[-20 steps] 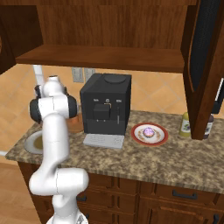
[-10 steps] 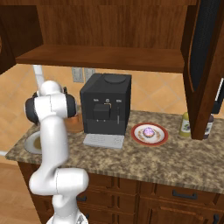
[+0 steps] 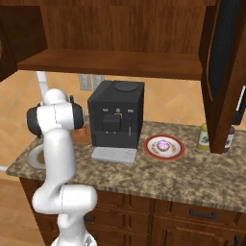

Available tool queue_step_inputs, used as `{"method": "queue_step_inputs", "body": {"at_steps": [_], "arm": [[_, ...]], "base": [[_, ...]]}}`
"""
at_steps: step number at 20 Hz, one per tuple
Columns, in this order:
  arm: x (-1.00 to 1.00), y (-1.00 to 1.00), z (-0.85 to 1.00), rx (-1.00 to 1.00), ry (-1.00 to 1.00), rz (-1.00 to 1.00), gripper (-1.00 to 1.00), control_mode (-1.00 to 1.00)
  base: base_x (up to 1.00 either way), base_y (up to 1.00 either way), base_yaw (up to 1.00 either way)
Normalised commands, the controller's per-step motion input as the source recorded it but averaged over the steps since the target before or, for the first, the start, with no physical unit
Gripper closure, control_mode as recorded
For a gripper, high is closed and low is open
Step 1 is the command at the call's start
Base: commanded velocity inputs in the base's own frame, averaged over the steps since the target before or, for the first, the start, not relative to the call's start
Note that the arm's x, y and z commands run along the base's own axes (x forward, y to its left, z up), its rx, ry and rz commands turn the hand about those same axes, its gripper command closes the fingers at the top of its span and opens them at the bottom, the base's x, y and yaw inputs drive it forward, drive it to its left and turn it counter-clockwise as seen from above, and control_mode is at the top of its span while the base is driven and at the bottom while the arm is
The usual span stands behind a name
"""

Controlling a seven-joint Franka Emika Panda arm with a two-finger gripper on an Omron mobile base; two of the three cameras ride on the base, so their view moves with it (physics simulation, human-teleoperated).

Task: From the different types of pastries on the counter, select a croissant and place it on the cutting board. Then retrieve a jar of jam from the cabinet and place it alongside the croissant on the cutting board.

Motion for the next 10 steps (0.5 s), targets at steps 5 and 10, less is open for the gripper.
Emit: {"method": "queue_step_inputs", "body": {"at_steps": [5,10], "arm": [[0.00,0.12,0.01,0.00,-0.10,0.00,-1.00,-1.00],[0.10,0.59,0.78,0.09,-0.20,-0.01,-1.00,-1.00]], "base": [[0.00,0.00,0.00],[0.00,0.00,0.00]]}}
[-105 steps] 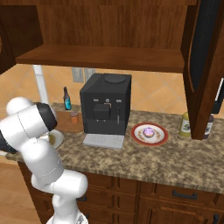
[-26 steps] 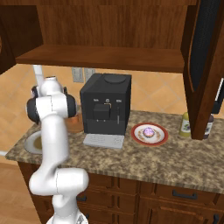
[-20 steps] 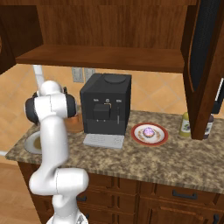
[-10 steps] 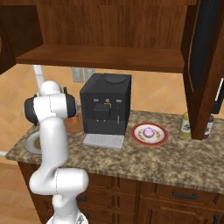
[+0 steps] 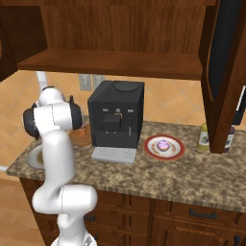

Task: From the different types of pastries on the counter, select a croissant and place it on the cutting board. Then retrieve a jar of jam from the cabinet and place it alongside the croissant on the cutting board.

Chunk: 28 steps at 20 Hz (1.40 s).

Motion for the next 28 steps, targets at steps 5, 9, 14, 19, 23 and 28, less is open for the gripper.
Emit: {"method": "queue_step_inputs", "body": {"at_steps": [5,9,14,19,23,28], "arm": [[-0.40,-0.07,0.64,0.33,0.01,-0.04,-1.00,-1.00],[-1.00,-0.02,-0.02,0.17,0.00,-0.03,-1.00,-1.00],[-1.00,0.54,-0.23,-0.05,-0.03,0.00,-1.00,-1.00],[-0.99,-0.11,1.00,0.00,-0.03,-0.02,-1.00,-1.00],[-1.00,-0.57,1.00,0.02,-0.02,-0.07,-1.00,-1.00],[-1.00,-0.62,0.85,0.08,0.00,-0.07,-1.00,-1.00]], "base": [[0.00,0.00,0.00],[0.00,0.00,0.00],[0.00,0.00,0.00],[0.00,0.00,0.00],[0.00,0.00,0.00],[0.00,0.00,0.00]]}}
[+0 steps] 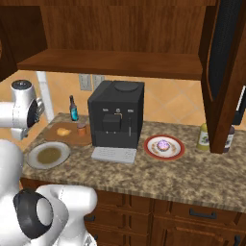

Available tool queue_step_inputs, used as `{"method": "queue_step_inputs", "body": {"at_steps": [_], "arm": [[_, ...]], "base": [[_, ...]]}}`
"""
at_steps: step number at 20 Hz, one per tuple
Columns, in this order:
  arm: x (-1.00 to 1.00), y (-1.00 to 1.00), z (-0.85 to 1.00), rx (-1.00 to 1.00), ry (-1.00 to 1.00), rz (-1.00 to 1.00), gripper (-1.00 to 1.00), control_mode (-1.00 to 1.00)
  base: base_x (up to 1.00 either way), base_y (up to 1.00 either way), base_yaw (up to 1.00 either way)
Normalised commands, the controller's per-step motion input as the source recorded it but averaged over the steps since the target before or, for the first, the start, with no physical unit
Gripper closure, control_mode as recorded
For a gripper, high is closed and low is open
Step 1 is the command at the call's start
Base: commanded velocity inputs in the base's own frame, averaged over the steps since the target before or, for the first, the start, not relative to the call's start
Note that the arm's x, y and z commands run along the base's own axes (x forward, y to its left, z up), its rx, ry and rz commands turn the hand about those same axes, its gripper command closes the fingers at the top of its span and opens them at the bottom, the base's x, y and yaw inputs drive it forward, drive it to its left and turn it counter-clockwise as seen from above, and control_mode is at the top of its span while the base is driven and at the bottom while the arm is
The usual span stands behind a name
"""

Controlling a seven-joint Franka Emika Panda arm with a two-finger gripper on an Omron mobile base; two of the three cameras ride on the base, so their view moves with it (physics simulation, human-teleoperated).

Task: From the different types of pastries on the counter, select a croissant and place it on the cutting board. Then retrieve a jar of jam from the cabinet and place it alongside the croissant on the cutting board.

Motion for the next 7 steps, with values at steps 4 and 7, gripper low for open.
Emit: {"method": "queue_step_inputs", "body": {"at_steps": [4,7], "arm": [[-1.00,-0.37,0.30,0.08,0.01,-0.08,-1.00,-1.00],[-1.00,-0.11,0.00,0.00,0.09,-0.08,-1.00,-1.00]], "base": [[0.00,0.00,0.00],[0.00,0.00,0.00]]}}
